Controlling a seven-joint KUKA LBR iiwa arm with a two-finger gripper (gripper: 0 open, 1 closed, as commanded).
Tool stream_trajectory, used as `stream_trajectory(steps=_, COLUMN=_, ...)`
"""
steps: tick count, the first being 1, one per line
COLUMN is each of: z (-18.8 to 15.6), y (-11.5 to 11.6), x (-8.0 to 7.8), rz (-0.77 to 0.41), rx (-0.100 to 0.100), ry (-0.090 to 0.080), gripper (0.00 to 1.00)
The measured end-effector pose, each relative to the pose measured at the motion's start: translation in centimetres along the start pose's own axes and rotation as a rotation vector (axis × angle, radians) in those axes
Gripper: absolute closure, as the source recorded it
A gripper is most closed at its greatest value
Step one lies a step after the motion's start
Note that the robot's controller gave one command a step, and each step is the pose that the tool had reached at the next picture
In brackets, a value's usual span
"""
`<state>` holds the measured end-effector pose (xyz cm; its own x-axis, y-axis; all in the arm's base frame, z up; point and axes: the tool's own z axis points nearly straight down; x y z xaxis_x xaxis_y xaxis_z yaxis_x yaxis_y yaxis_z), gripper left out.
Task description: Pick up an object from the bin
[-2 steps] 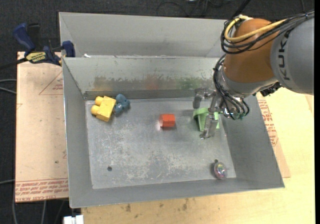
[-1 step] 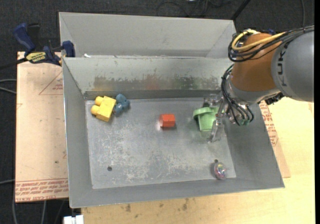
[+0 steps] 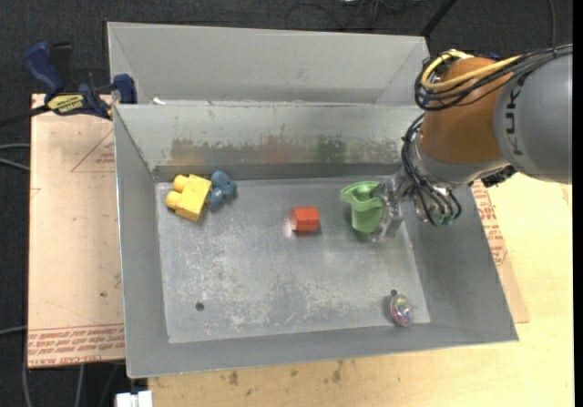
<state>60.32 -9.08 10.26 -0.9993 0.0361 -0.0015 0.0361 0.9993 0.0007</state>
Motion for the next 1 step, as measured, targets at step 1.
stream_trajectory(steps=1, z=-15.67, y=0.86, x=-1.14, rz=0.044, rx=0.001, ry=-0.011, gripper=1.0)
